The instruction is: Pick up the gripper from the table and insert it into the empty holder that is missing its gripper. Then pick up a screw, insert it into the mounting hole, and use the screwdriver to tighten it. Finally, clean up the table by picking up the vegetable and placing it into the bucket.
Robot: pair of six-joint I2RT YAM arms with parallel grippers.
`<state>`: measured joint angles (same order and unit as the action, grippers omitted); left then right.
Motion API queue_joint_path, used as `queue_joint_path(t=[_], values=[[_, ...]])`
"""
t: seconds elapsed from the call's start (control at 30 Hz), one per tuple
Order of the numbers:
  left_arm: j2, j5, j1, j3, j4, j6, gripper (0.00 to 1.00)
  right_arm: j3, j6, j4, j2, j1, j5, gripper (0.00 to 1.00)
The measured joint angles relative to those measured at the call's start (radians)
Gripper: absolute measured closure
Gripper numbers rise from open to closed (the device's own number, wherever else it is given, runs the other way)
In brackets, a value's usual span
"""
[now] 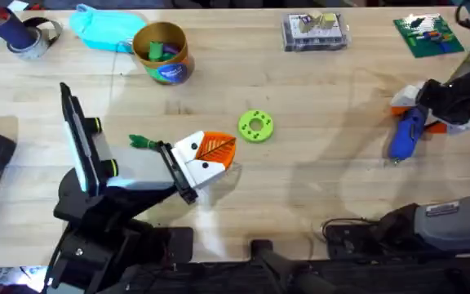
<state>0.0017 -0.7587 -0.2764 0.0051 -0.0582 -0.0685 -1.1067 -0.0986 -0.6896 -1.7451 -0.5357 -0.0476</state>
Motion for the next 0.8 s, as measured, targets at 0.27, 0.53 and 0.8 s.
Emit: queue_joint_path(t=[0.27, 0.53, 0.8], values=[[0.000, 0.000, 0.000, 0.000, 0.000, 0.000, 0.991, -0.001, 0.010, 0.025, -0.010, -0.010, -0.026, 0.979], [0.000, 0.000, 0.000, 0.000, 0.000, 0.000, 0.991, -0.004, 0.014, 0.015, -0.007, -0.011, -0.006, 0.978], [0.000, 0.000, 0.000, 0.000, 0.000, 0.000, 0.991, -0.002, 0.013, 0.020, 0.137, -0.004, 0.166, 0.978]])
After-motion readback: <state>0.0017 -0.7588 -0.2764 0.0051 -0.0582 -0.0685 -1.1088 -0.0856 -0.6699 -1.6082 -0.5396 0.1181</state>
